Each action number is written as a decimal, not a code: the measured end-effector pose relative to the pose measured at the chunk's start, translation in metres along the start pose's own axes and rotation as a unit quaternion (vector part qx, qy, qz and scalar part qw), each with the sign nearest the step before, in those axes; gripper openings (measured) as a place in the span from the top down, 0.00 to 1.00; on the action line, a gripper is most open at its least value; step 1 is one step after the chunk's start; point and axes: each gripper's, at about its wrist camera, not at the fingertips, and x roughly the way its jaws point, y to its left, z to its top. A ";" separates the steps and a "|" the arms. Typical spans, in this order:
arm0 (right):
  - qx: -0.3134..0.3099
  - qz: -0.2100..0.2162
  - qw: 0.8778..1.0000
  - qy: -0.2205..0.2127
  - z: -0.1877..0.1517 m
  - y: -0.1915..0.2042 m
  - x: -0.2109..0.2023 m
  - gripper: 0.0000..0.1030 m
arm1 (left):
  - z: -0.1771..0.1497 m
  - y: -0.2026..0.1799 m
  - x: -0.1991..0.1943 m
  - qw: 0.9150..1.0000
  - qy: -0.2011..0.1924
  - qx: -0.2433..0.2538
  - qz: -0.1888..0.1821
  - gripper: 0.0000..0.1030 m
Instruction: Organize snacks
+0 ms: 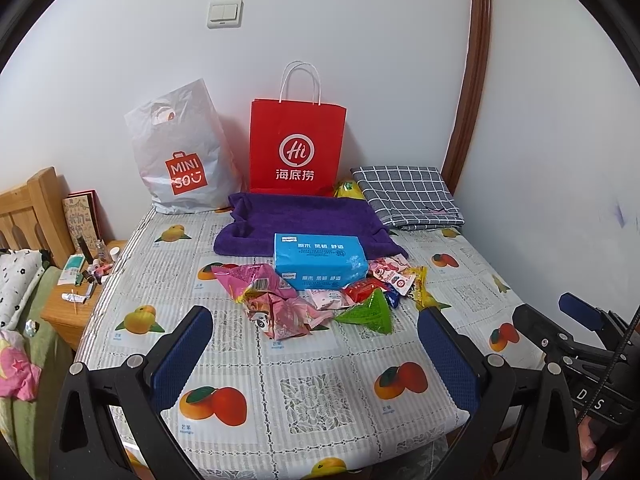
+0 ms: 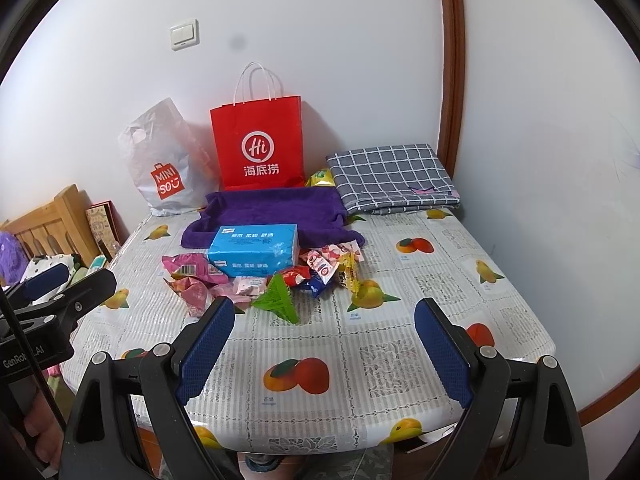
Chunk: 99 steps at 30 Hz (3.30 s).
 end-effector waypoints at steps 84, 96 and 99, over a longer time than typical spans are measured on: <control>-0.023 0.044 0.990 0.134 0.004 -0.049 0.289 0.37 | -0.005 0.102 0.195 0.990 0.116 -0.071 0.045 0.01; -0.037 0.070 0.989 0.129 0.011 -0.040 0.304 0.55 | -0.010 0.105 0.200 0.989 0.126 -0.070 0.043 0.01; -0.043 0.071 0.989 0.119 0.010 -0.038 0.294 0.56 | -0.011 0.108 0.200 0.988 0.127 -0.073 0.043 0.01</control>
